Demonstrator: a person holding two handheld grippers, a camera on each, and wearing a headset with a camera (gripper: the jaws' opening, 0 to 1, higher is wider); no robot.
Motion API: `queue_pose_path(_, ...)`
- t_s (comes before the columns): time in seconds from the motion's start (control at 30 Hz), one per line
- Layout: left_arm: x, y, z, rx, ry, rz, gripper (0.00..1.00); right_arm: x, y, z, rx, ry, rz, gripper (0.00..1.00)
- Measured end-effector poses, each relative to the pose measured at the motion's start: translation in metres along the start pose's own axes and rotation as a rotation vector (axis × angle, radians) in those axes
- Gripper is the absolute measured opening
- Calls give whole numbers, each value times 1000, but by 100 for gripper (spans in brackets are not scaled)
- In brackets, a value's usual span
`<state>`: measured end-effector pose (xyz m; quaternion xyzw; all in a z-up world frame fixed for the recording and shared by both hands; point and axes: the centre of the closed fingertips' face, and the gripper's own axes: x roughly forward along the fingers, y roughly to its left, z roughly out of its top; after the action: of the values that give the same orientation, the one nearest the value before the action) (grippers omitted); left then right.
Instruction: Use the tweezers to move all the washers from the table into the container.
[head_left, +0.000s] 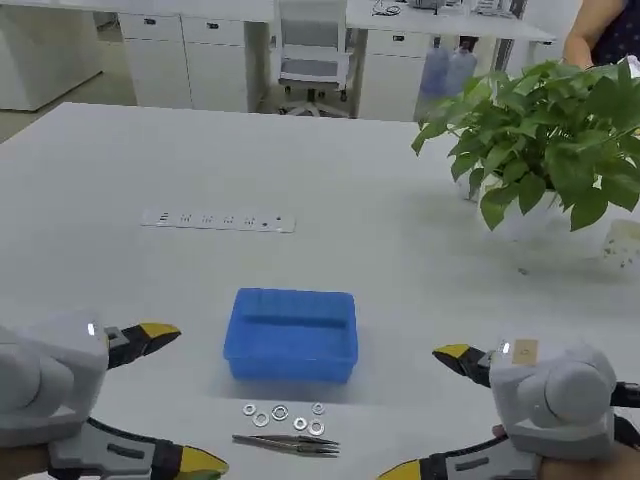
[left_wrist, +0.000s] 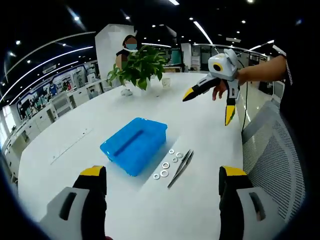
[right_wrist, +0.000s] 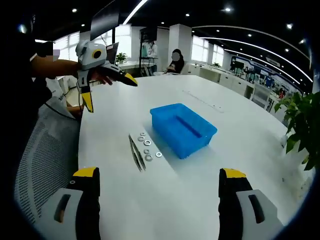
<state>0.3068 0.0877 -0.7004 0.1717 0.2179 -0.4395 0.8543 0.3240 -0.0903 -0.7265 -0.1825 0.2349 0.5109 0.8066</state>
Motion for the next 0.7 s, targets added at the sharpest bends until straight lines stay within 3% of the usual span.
queue_pose_path(0.7,0,-1,2,5,1,1,99,-2,-1,1,-3,-10,-7,100)
